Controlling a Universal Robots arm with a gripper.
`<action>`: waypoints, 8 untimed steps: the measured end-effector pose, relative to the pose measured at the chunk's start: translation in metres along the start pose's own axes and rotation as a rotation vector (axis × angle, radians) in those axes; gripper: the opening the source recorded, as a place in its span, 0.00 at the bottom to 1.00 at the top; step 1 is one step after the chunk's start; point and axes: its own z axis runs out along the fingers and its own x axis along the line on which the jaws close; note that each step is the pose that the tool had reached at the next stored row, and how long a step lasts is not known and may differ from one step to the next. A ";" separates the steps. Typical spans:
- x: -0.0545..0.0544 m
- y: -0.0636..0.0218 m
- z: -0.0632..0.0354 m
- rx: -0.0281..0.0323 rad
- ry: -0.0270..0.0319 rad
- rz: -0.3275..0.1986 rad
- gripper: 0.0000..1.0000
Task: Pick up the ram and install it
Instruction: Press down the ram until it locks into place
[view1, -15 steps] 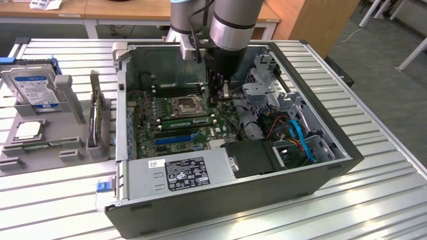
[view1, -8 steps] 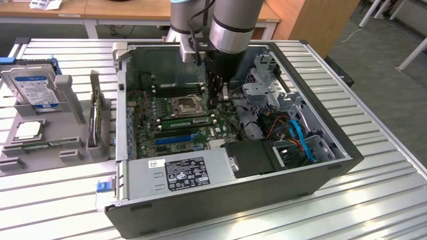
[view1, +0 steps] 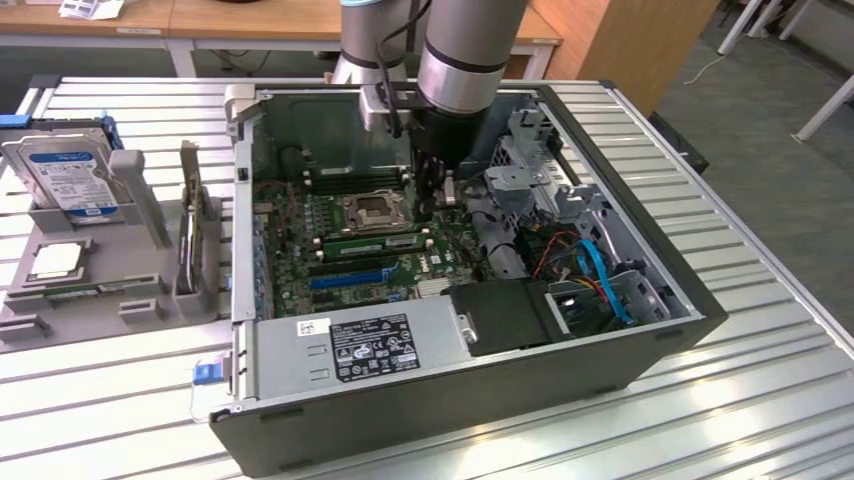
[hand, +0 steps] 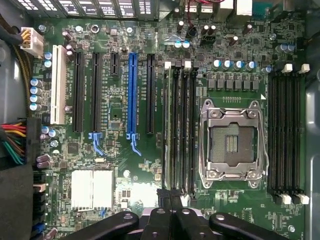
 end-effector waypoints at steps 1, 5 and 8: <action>0.000 0.0000 0.0009 0.0000 -0.0001 0.000 0.10; 0.000 -0.0001 0.0043 0.0000 0.0000 0.000 0.10; 0.000 -0.0002 0.0068 0.0000 -0.0001 0.000 0.10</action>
